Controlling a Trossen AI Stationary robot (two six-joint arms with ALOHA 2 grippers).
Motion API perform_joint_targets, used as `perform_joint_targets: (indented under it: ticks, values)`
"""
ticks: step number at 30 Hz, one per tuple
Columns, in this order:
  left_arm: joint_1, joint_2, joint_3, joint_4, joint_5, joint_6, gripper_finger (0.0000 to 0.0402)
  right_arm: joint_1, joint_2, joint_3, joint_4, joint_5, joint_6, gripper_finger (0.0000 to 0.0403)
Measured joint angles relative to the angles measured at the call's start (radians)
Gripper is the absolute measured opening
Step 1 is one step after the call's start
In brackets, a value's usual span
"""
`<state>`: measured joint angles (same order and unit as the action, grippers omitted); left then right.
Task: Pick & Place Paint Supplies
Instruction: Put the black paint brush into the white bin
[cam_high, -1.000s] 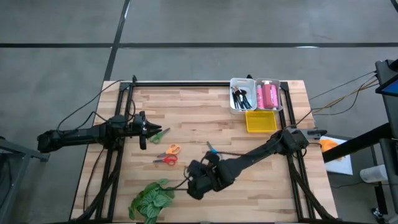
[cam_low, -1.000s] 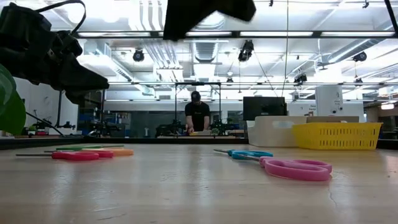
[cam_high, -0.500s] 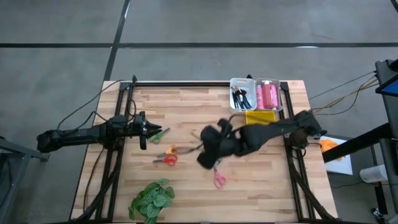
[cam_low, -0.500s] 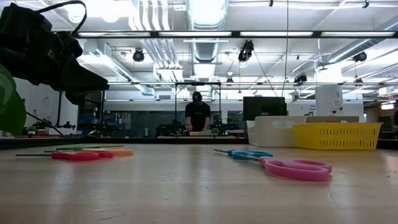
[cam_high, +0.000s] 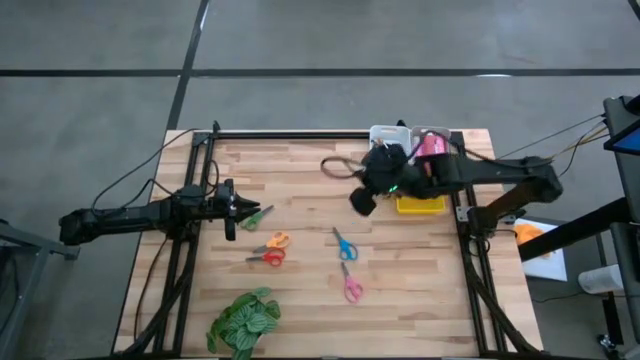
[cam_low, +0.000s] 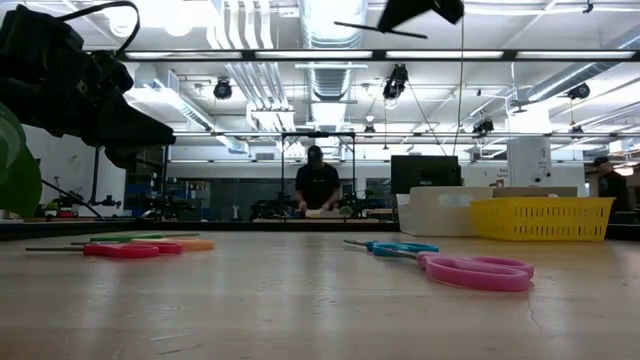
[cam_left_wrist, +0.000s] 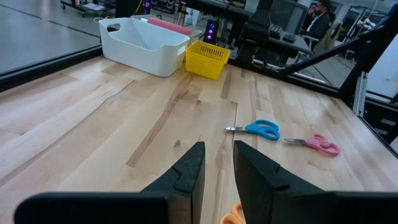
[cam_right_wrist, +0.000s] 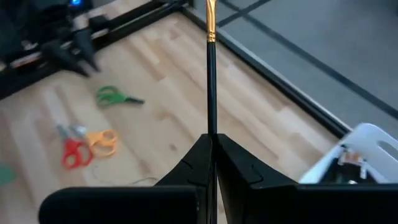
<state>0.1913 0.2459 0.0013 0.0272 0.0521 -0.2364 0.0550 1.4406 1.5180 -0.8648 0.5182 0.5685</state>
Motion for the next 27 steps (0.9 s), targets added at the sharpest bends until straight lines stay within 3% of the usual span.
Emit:
perform_joint_targets:
  ticks: [4, 13, 19, 27]
  values:
    - [0.000, 0.000, 0.000, 0.000, 0.000, 0.000, 0.0087, -0.075, -0.102, -0.134, 0.053, -0.004, 0.000, 0.0012]
    - [0.000, 0.000, 0.000, -0.001, 0.000, 0.000, 0.0087, -0.282, -0.256, -0.399, 0.226, -0.117, 0.007, 0.0012]
    - [0.000, 0.000, 0.000, -0.001, 0.000, 0.000, 0.0087, -0.451, -0.272, -0.532, 0.348, -0.250, 0.030, 0.0012]
    - [0.000, 0.000, 0.000, 0.000, 0.000, 0.000, 0.0087, -0.604, -0.217, -0.625, 0.430, -0.288, 0.059, 0.0012]
